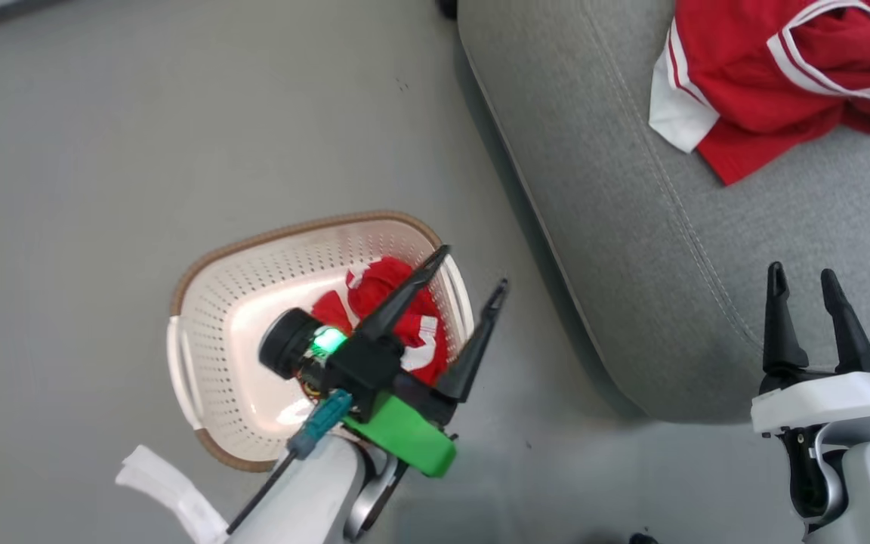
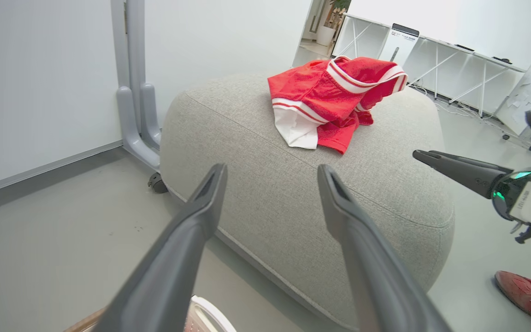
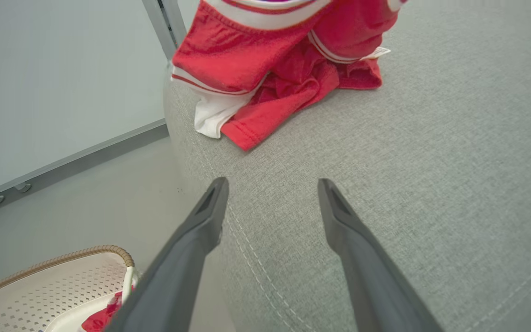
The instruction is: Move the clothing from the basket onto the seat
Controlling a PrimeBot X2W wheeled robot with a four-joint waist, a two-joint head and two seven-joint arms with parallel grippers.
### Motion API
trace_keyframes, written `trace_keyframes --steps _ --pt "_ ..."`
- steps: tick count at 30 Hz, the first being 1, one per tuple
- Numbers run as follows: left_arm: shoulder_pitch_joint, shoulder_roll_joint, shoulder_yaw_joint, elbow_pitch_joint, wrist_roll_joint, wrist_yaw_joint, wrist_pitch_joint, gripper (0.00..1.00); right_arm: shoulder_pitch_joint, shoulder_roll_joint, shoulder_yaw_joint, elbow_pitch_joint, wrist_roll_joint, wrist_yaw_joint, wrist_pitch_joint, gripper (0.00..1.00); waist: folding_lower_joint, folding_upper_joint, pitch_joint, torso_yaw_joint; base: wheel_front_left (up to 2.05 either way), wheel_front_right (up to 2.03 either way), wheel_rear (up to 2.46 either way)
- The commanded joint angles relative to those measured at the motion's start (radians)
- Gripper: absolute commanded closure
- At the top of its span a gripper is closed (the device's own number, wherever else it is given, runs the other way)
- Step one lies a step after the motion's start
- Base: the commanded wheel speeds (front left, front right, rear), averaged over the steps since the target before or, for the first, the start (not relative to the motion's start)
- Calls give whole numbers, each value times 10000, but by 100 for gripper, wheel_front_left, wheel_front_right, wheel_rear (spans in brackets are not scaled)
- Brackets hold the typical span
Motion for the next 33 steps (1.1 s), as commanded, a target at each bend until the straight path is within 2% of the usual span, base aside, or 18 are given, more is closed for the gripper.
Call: trace_keyframes --steps 1,8,16,23,29,33 --pt "343 -78 278 -7 -48 61 -7 0 160 -9 105 -117 18 -10 -20 0 0 28 -1208 981 0 0 0" --pt "1398 -194 1671 -83 -115 171 -5 0 584 -199 1099 -500 -317 -10 -20 0 0 28 -2491 2048 0 0 0" --pt "2861 -201 2707 -631 -380 556 -5 0 1290 -184 1963 -835 -442 -10 -20 0 0 28 -3776 2833 0 0 0" --pt "3848 -194 3246 -1043 -278 730 -4 0 1952 -102 2300 -1123 -284 -10 -20 0 0 28 -4559 3115 0 0 0" --pt "4596 -195 3694 -1380 -203 1053 -5 0 2478 -51 2394 -1159 -385 -10 -20 0 0 28 -5090 3096 0 0 0" --pt "4989 -194 3896 -1505 -105 1027 -5 0 2740 4 2456 -1193 -579 -10 -20 0 0 28 -5304 2988 0 0 0"
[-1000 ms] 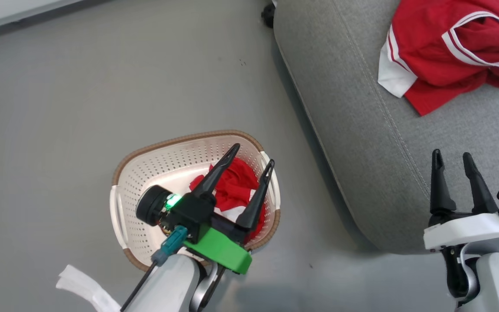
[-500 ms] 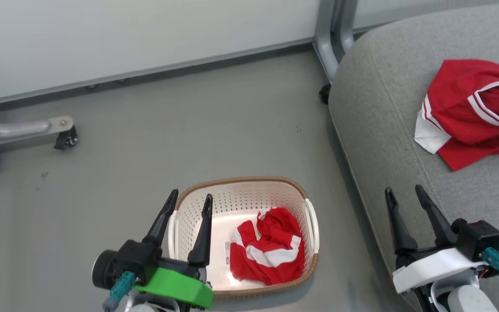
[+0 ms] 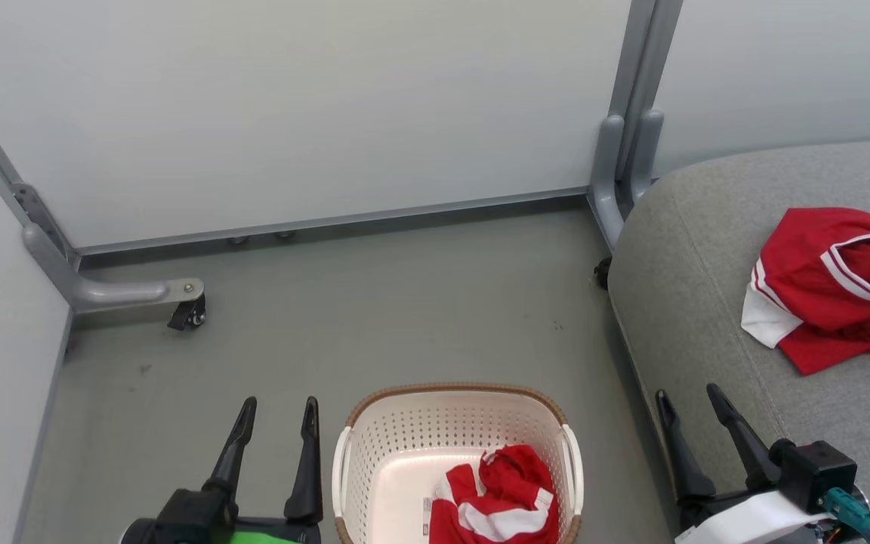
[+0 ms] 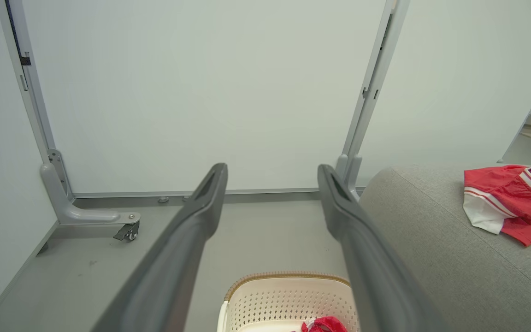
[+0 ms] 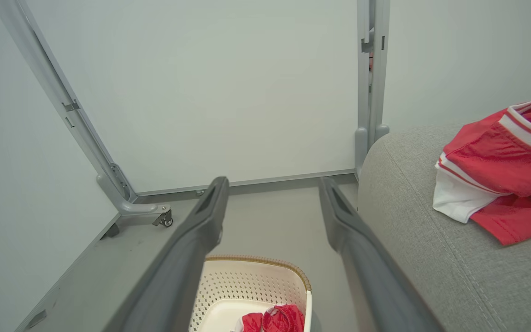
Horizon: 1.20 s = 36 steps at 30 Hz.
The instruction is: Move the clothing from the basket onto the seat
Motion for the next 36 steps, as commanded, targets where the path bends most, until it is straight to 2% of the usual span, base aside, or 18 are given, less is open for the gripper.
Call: trace_keyframes --steps 1,13,36 --pt "276 11 106 -65 60 -22 -5 0 222 7 28 -41 -107 -10 -20 0 1 28 -332 33 0 0 0" --pt "969 9 665 25 362 -181 -5 0 567 128 131 -30 -388 -10 -20 0 1 28 -552 -362 0 0 0" --pt "1033 10 644 33 327 -165 -5 0 649 37 43 -98 -505 -10 -20 0 1 28 -391 -533 0 0 0"
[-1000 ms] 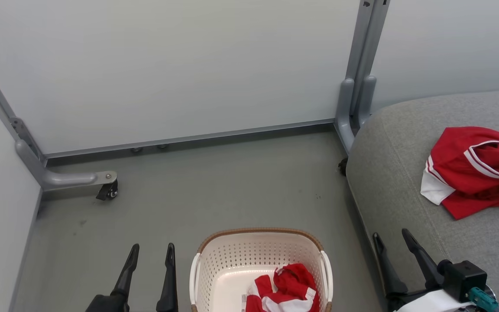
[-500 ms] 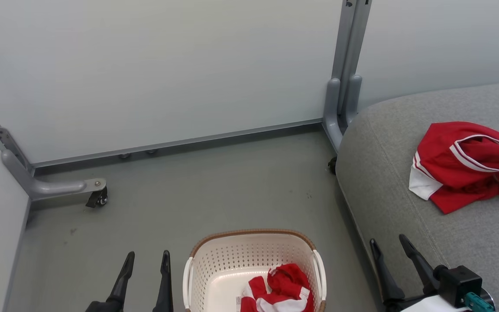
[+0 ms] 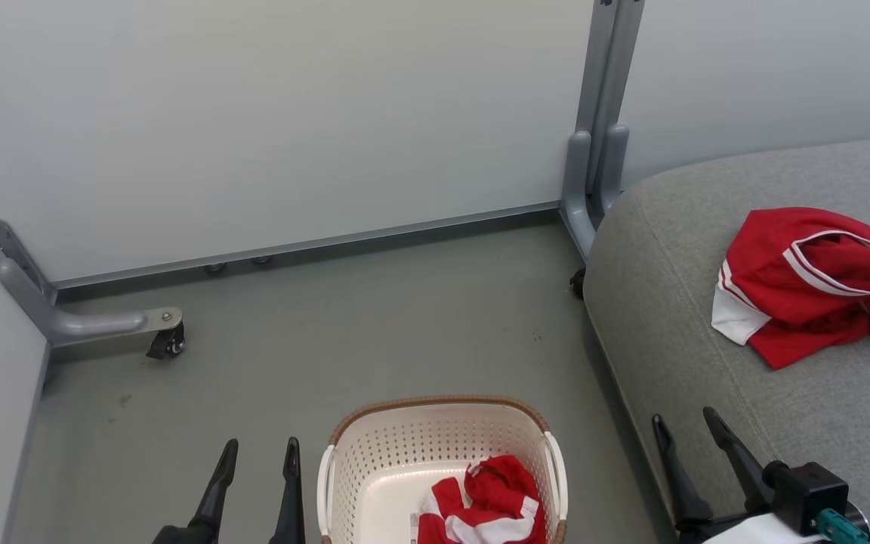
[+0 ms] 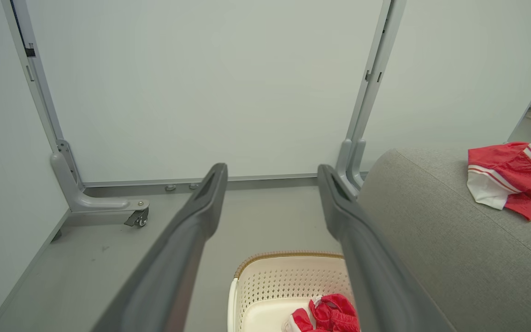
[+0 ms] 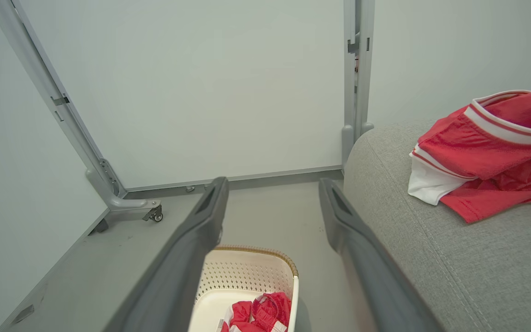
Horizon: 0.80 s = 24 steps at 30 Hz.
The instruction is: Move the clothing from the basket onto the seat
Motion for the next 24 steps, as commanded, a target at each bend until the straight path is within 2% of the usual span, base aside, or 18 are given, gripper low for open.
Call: trace_keyframes --steps 1,8,14,24 --pt "110 10 -22 -16 -18 49 -5 0 140 -48 -33 -50 -75 -10 -20 0 0 28 29 13 0 0 0" --pt "-74 10 -183 -7 -9 52 -5 0 57 -91 -67 -84 -59 -10 -20 0 0 28 351 49 0 0 0" --pt "-480 10 -456 75 -8 -22 -5 0 -307 -161 -43 -206 80 -10 -19 0 0 28 1110 -16 0 0 0" --pt "-2640 16 -1303 560 681 -231 -5 0 -1922 -706 -325 -863 313 -10 -19 0 0 28 4200 -173 0 0 0"
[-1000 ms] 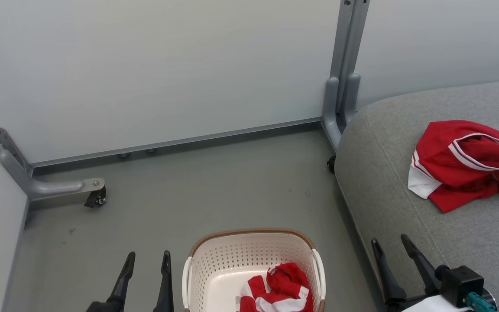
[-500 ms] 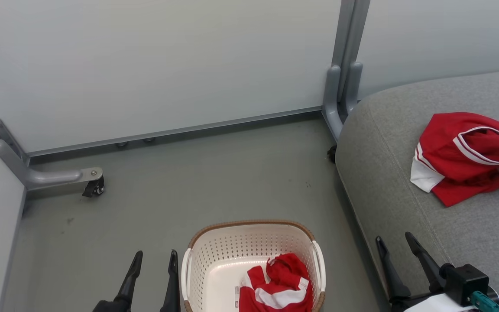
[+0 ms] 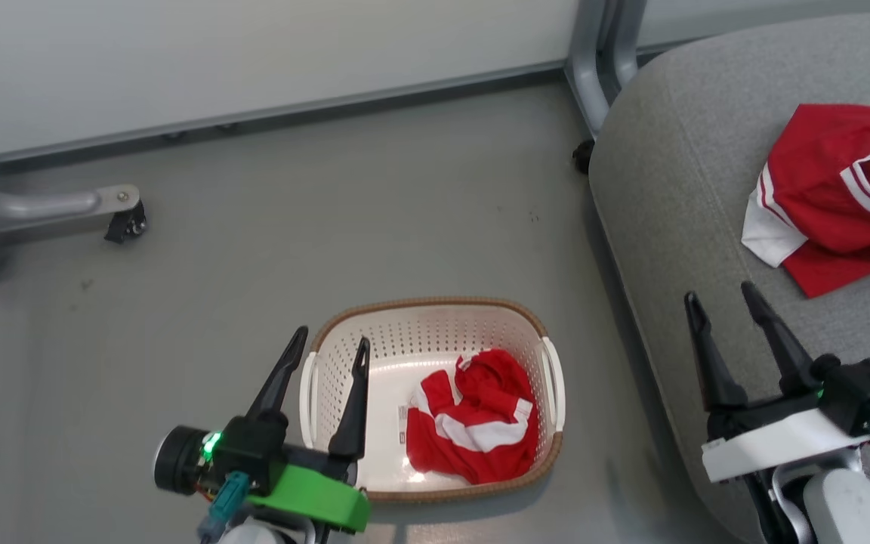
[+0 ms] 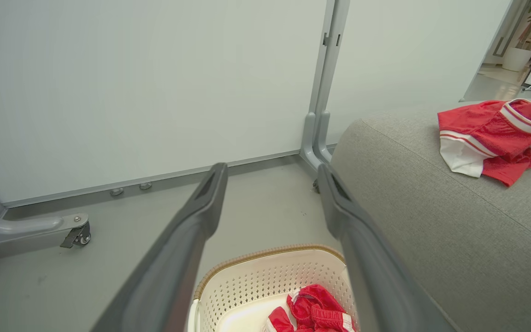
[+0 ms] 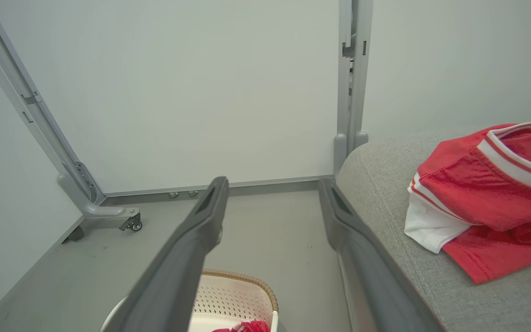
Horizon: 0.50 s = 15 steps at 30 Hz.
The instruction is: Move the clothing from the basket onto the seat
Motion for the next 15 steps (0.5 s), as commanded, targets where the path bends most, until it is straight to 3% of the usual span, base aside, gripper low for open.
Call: trace_keyframes --steps 1,8,15 --pt "-564 25 -128 160 219 -115 -5 0 -405 -106 -76 -127 76 -10 -19 0 0 28 2009 -142 0 0 0" --pt "-2717 31 -1184 1692 913 -586 -5 0 -1661 -449 -144 -544 49 -10 -21 0 0 28 3977 -396 0 0 0" --pt "-5259 78 -3136 4075 1594 -828 -6 0 -2449 -463 -292 -1070 209 -10 -19 0 0 28 5516 -639 0 0 0"
